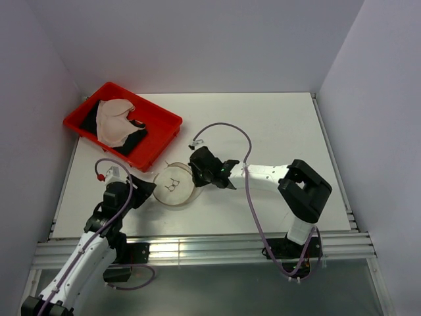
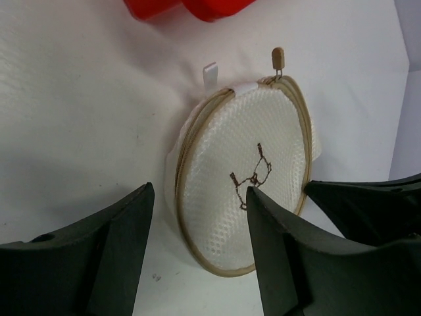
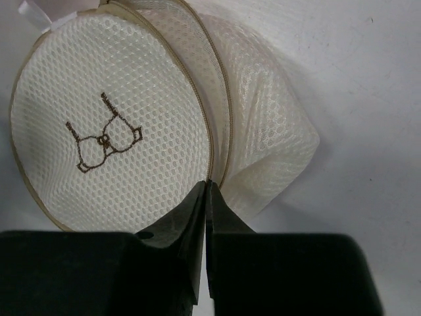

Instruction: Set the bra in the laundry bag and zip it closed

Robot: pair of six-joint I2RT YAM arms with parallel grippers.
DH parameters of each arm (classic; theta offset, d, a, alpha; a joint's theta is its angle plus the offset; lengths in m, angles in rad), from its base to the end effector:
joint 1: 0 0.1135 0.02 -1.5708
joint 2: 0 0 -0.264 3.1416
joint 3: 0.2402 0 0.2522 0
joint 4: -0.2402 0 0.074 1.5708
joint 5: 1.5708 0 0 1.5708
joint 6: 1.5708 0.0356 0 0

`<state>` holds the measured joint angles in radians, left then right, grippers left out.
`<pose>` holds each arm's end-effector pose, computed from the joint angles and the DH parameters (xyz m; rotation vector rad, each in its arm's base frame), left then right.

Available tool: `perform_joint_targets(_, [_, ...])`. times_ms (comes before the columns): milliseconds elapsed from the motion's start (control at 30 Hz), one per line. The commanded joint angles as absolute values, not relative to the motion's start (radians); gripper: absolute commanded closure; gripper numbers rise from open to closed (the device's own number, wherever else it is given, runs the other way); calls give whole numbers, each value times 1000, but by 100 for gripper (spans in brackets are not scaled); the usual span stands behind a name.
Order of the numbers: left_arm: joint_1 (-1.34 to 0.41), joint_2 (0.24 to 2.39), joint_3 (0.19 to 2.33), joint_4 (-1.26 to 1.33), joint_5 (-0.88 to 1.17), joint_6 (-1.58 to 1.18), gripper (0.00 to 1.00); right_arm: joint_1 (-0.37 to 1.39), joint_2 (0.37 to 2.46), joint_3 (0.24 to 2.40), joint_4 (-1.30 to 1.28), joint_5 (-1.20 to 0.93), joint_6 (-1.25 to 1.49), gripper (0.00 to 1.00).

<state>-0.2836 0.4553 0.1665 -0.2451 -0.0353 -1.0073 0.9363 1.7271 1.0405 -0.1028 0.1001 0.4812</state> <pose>0.1243 -0.0349 0.1616 -0.7966 2.0421 -0.7213 0.2196 0.2924 0.1877 -0.4990 2.3773 0.5587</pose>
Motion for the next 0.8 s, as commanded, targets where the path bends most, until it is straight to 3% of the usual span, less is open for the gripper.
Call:
perform_joint_targets(0, [-301, 532, 167, -126, 29, -982, 36, 942, 1708, 1063, -91, 166, 503, 99])
perform_joint_targets(200, [-463, 606, 247, -107, 3, -911, 37, 942, 1560, 968, -67, 201, 543, 100])
perform_joint_targets(500, [-902, 770, 426, -161, -325, -878, 36, 910, 1411, 894, -95, 203, 555, 100])
perform_joint_targets(667, [-1168, 981, 616, -187, -549, -726, 32, 879, 1375, 896, -103, 124, 543, 100])
perform_joint_targets(767, [-1239, 1113, 681, -173, -675, -661, 30, 859, 1351, 894, -97, 72, 545, 100])
